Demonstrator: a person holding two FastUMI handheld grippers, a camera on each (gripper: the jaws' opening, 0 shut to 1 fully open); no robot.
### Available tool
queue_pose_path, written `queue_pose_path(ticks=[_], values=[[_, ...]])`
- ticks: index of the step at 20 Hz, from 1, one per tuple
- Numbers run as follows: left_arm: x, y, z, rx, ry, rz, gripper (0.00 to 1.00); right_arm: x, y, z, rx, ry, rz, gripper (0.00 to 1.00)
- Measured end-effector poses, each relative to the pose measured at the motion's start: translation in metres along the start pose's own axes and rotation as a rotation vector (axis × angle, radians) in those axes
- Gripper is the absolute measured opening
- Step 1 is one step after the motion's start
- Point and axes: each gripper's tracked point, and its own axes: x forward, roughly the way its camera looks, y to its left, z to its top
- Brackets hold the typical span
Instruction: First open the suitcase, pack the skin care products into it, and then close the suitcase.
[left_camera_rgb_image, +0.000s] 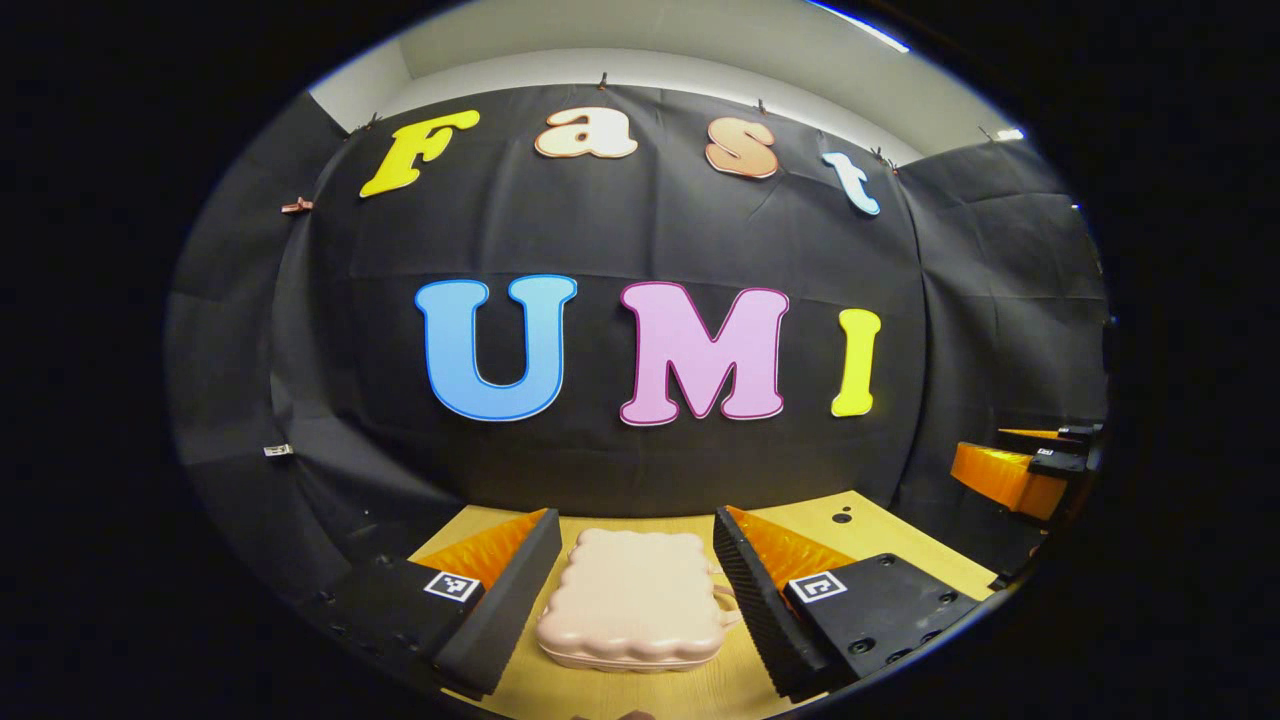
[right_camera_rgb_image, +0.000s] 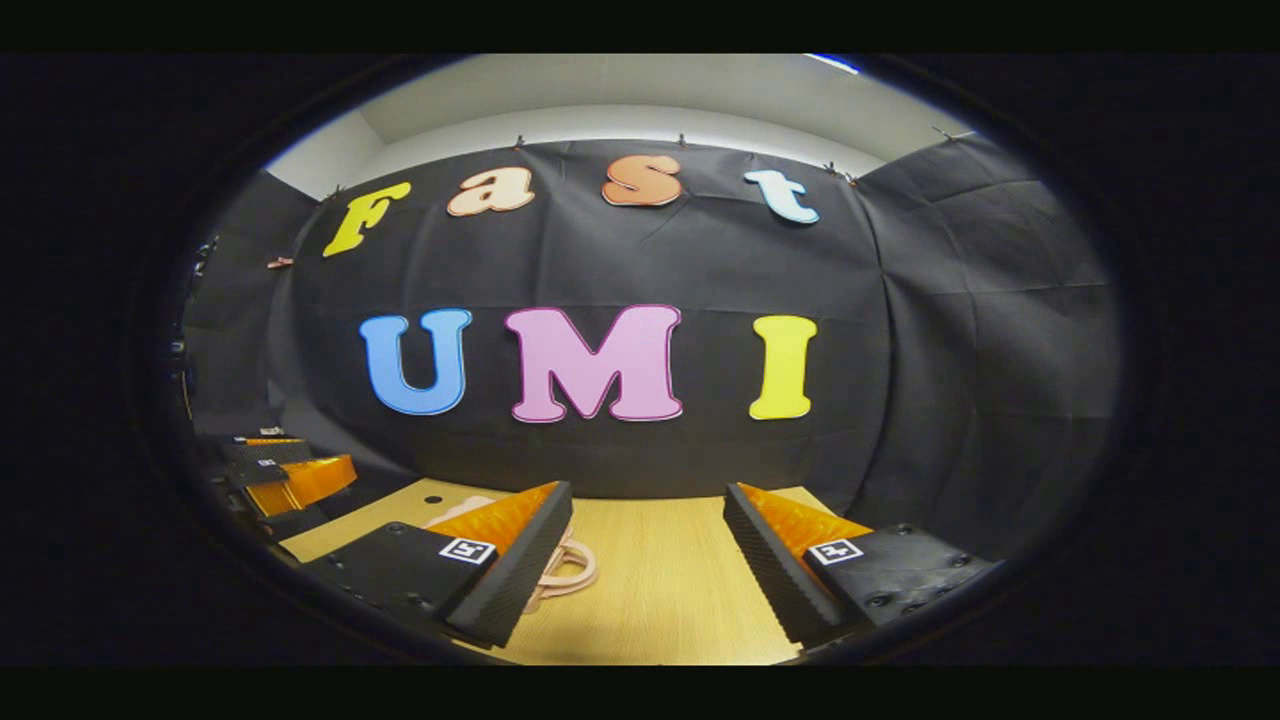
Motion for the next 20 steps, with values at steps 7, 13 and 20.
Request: queue_pose_path(ticks=[7, 13, 20], values=[[-0.006, -0.004, 0.002, 0.022, -0.003, -0.007, 0.96, -0.002, 0.001, 0.003, -0.009, 0.005, 0.008, 0.97], [-0.011, -0.011, -0.001, 0.052, 0.002, -0.052, 0.96, -0.009, 0.004, 0.004, 0.010, 0.007, 0.001, 0.97], [-0.019, -0.021, 0.005, 0.079, -0.013, -0.073, 0.96, -0.015, -0.002, -0.002, -0.004, 0.005, -0.022, 0.97]])
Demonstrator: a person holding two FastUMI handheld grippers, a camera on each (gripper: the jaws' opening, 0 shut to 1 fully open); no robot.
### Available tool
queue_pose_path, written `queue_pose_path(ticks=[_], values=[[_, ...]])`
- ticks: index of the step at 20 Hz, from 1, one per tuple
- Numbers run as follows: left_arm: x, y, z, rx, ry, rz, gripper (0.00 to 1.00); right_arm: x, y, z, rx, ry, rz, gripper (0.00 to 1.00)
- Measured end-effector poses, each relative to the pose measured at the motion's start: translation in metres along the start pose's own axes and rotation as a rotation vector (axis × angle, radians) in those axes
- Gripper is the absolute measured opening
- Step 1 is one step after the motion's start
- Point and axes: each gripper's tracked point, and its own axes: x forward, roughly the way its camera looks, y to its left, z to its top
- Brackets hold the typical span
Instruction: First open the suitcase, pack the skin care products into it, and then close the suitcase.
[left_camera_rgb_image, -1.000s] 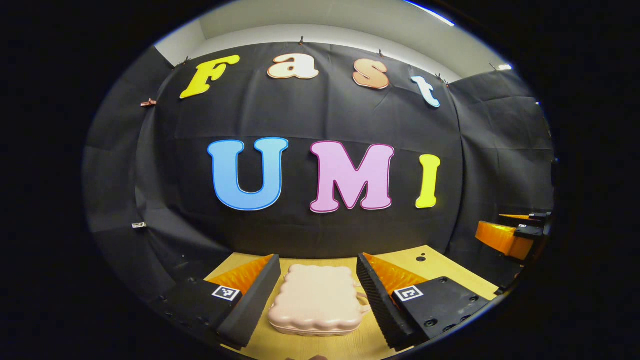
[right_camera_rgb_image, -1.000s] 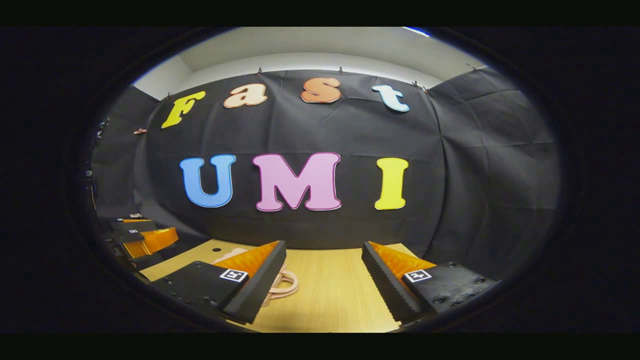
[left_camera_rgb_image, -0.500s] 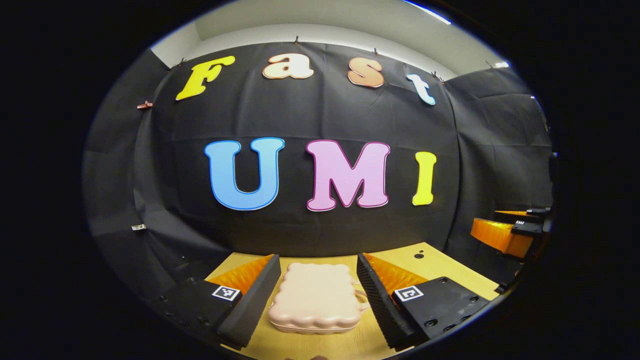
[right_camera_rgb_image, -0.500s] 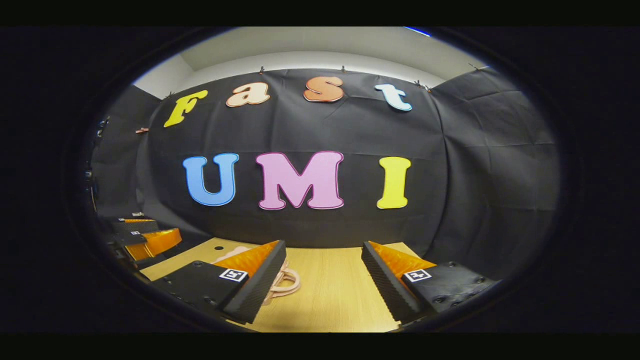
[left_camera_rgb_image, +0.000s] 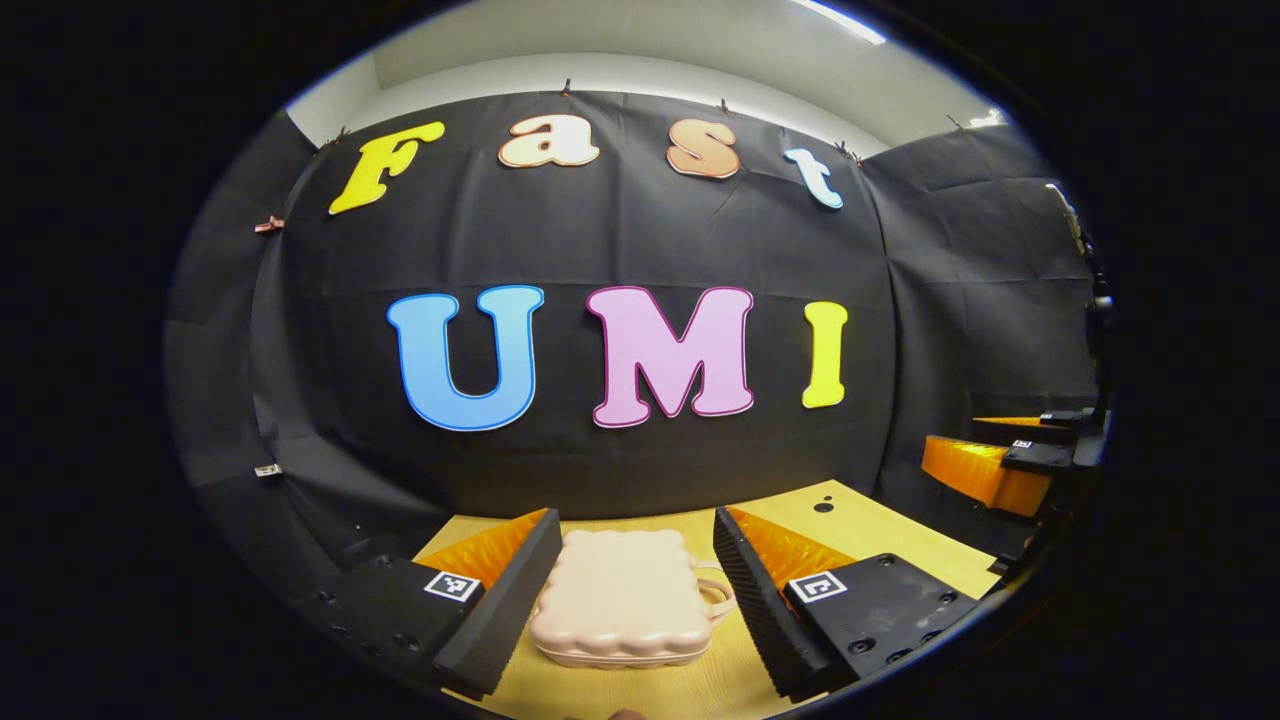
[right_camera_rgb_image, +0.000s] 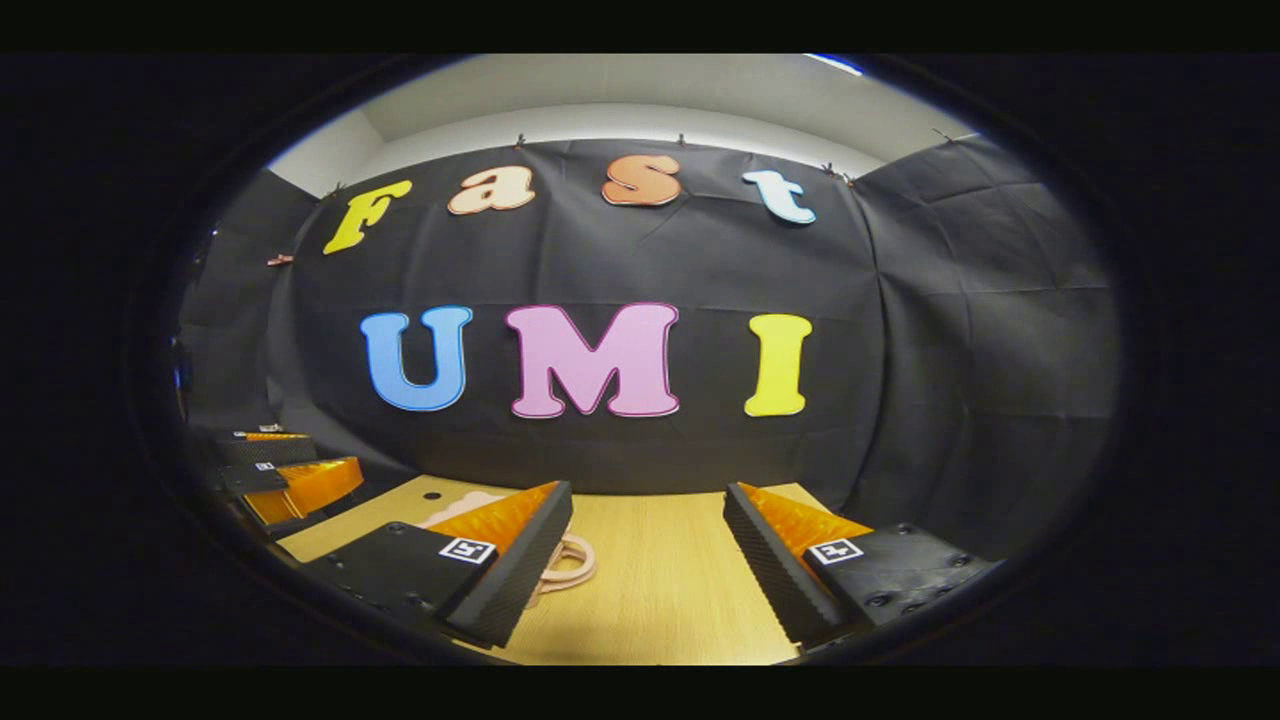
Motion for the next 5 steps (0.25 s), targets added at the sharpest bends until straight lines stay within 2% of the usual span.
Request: queue_pose_path(ticks=[5], values=[[-0.0050, -0.0014, 0.0016, -0.001, -0.004, 0.007, 0.96, -0.0026, -0.0075, 0.0003, -0.002, -0.001, -0.019, 0.97]])
